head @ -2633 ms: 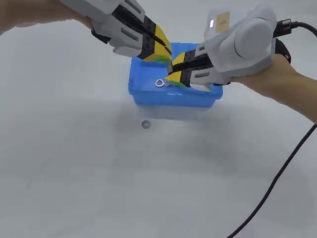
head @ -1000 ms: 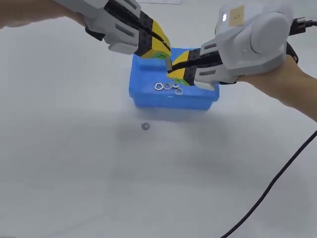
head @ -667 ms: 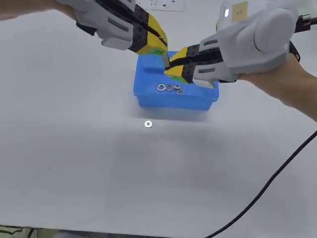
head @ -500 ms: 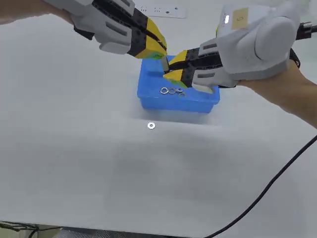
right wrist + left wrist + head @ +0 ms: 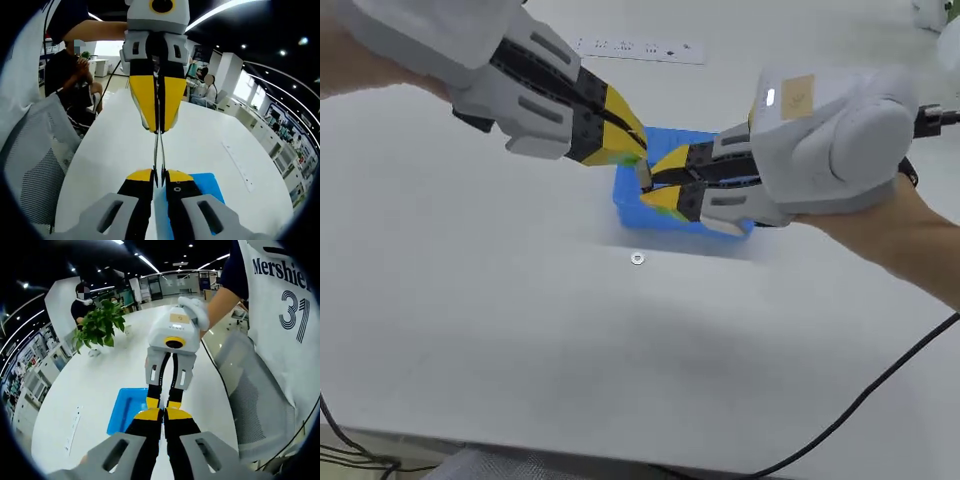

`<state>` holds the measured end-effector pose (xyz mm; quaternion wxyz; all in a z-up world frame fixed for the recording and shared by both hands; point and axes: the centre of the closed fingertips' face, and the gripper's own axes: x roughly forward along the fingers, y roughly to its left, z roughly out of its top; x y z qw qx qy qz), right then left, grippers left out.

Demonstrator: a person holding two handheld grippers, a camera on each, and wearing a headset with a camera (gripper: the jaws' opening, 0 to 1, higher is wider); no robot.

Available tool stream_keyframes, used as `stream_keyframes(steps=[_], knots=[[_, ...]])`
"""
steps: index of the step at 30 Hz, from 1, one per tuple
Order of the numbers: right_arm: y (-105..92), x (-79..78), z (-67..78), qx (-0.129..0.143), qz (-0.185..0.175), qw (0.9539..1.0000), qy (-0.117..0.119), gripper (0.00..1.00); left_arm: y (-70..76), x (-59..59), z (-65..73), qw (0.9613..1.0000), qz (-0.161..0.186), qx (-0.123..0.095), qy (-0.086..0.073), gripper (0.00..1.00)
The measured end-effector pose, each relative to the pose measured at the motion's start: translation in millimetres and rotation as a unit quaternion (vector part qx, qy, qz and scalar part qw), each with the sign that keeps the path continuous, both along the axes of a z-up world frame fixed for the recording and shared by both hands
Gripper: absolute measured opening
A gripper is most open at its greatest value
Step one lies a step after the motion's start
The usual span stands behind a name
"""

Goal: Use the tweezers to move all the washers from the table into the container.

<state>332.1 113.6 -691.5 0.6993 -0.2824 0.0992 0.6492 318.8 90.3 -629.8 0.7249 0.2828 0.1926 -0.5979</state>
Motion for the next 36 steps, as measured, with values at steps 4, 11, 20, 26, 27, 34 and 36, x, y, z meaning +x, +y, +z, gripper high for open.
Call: stream_keyframes(steps=[4,11,20,26,27,34,36], knots=[[1.3,-8.0,-3.0,0.003,0.002,1.0000,0.006,0.10,1.9,-6.7,-3.2,1.0000,0.003,0.000,0.008,0.05],[0.1,-11.6,-14.1,0.008,-0.003,0.9997,0.022,0.10,0.1,-8.5,-16.3,0.9997,0.012,-0.005,0.019,0.05],[1.5,-14.2,-33.7,0.000,0.001,0.9991,0.043,0.10,2.2,-8.9,-31.5,0.9991,0.017,-0.005,0.039,0.05],[2.7,-15.7,-44.1,-0.003,0.002,0.9984,0.056,0.10,3.1,-10.0,-39.9,0.9985,0.021,-0.006,0.050,0.05],[2.8,-15.4,-45.4,-0.003,0.001,0.9984,0.057,0.10,3.4,-9.0,-43.0,0.9985,0.022,-0.006,0.050,0.05],[4.2,-6.9,-58.0,-0.011,-0.004,0.9981,0.061,0.10,6.7,-0.5,-61.1,0.9983,0.026,-0.004,0.051,0.05],[5.8,-4.5,-61.4,-0.014,-0.004,0.9980,0.062,0.10,8.6,2.6,-63.9,0.9982,0.029,-0.003,0.053,0.05]])
